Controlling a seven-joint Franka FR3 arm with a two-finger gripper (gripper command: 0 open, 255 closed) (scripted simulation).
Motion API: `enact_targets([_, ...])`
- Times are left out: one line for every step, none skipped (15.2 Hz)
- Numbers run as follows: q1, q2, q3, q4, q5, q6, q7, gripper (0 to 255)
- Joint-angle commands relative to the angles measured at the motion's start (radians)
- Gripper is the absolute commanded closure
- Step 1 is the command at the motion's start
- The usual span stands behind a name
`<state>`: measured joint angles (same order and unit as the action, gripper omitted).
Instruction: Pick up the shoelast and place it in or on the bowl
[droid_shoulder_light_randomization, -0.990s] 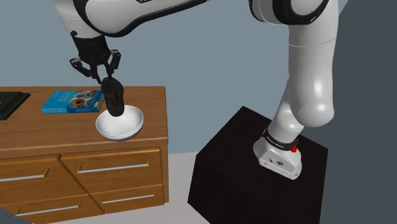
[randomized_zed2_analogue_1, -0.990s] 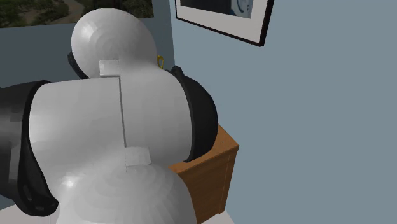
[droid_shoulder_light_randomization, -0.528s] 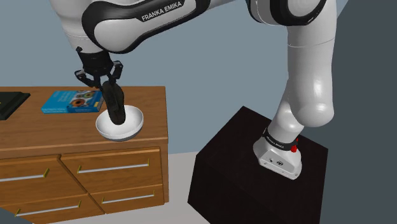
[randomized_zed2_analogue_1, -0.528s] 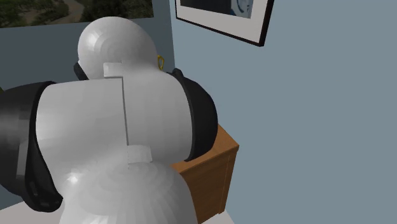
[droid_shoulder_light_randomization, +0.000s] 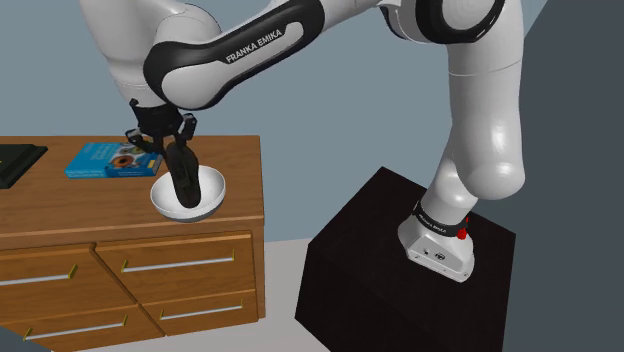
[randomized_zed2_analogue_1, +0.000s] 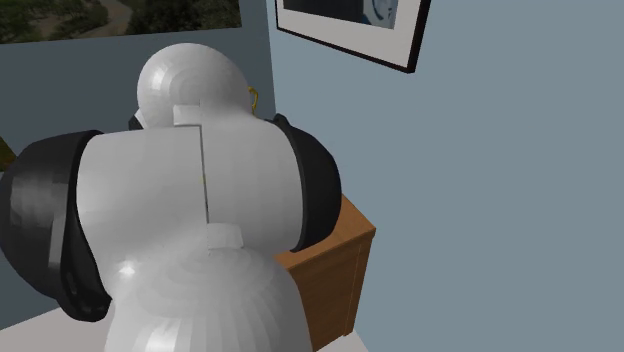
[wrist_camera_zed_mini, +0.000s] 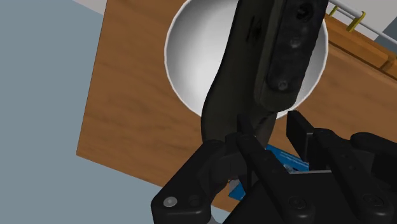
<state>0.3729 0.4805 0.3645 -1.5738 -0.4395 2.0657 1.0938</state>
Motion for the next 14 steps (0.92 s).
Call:
enact_targets([0.0, 0.01, -0.003, -0.011, -0.007, 0.021, 0.007, 255])
enact_targets([0.001, 0.015, -0.005, -0.017, -0.011, 0.031, 0.011, 255])
enact_targets([0.001, 0.02, -0.007, -0.022, -0.014, 0.041, 0.015, 255])
enact_targets([0.002, 0.025, -0.009, -0.028, -0.018, 0.051, 0.02, 255])
enact_targets([0.003, 0.034, -0.012, -0.035, -0.024, 0.066, 0.026, 255])
enact_targets([0.003, 0.034, -0.012, -0.035, -0.024, 0.066, 0.026, 255])
enact_targets([0.003, 0.034, -0.012, -0.035, -0.024, 0.066, 0.026, 255])
enact_targets([0.003, 0.034, -0.012, -0.035, -0.024, 0.066, 0.026, 255])
enact_targets([0.003, 0.034, -0.012, -0.035, -0.024, 0.066, 0.026, 255])
enact_targets([0.003, 0.034, -0.012, -0.035, -0.024, 0.066, 0.026, 255])
enact_targets([0.003, 0.034, -0.012, -0.035, -0.024, 0.066, 0.026, 255])
enact_targets([0.003, 0.034, -0.012, -0.035, -0.024, 0.066, 0.026, 255])
enact_targets([0.003, 0.034, -0.012, -0.035, -0.024, 0.066, 0.026, 255])
enact_targets([0.004, 0.034, -0.012, -0.035, -0.024, 0.066, 0.026, 0])
